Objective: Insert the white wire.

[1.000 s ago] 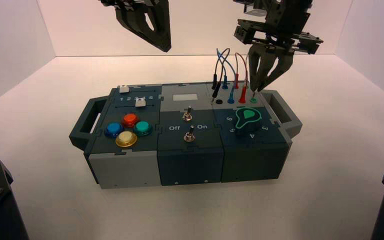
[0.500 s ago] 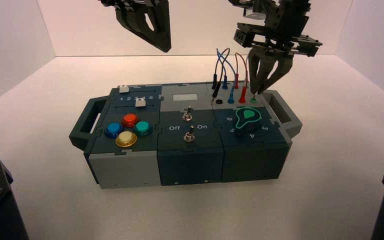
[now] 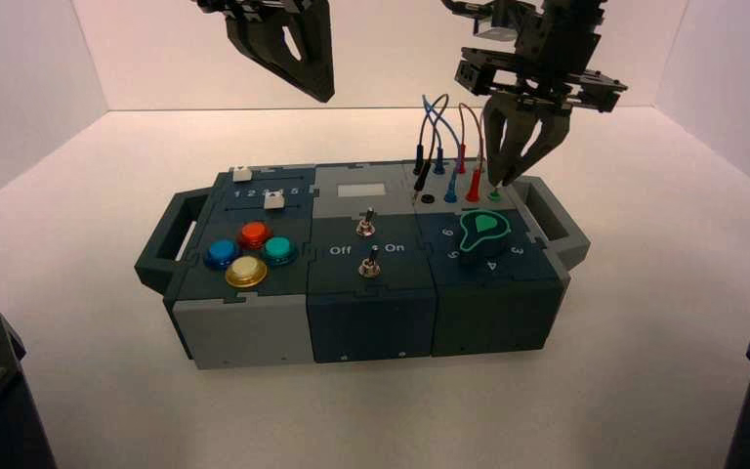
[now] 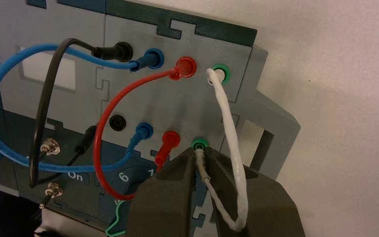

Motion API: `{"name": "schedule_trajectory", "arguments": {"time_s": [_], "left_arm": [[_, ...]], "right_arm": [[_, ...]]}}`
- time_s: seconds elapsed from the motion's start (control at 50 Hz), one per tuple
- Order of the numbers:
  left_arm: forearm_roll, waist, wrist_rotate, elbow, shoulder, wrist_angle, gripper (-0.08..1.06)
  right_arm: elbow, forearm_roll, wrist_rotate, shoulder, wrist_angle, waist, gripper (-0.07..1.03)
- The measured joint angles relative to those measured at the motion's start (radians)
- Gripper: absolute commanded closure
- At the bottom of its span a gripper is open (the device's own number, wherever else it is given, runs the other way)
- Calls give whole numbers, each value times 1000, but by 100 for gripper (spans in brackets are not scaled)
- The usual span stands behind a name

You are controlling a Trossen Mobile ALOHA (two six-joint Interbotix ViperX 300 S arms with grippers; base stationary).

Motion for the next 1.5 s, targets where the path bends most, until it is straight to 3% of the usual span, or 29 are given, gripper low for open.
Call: {"name": "schedule_trajectory", "arguments": {"time_s": [0.92, 1.2, 1.36, 1.5], "left_arm": [[0, 0, 0, 0, 2, -2, 101], [-2, 2, 0, 0, 0, -2, 101], [0, 0, 0, 0, 5, -2, 101], [-2, 0, 0, 0, 8, -2, 101]], "right_arm": [[-11, -11, 2, 31, -12, 35, 99], [-8, -11, 2, 41, -20, 81, 99], [-8, -17, 8, 40, -20, 86, 99], [-6, -60, 38, 35, -23, 106, 99]]}}
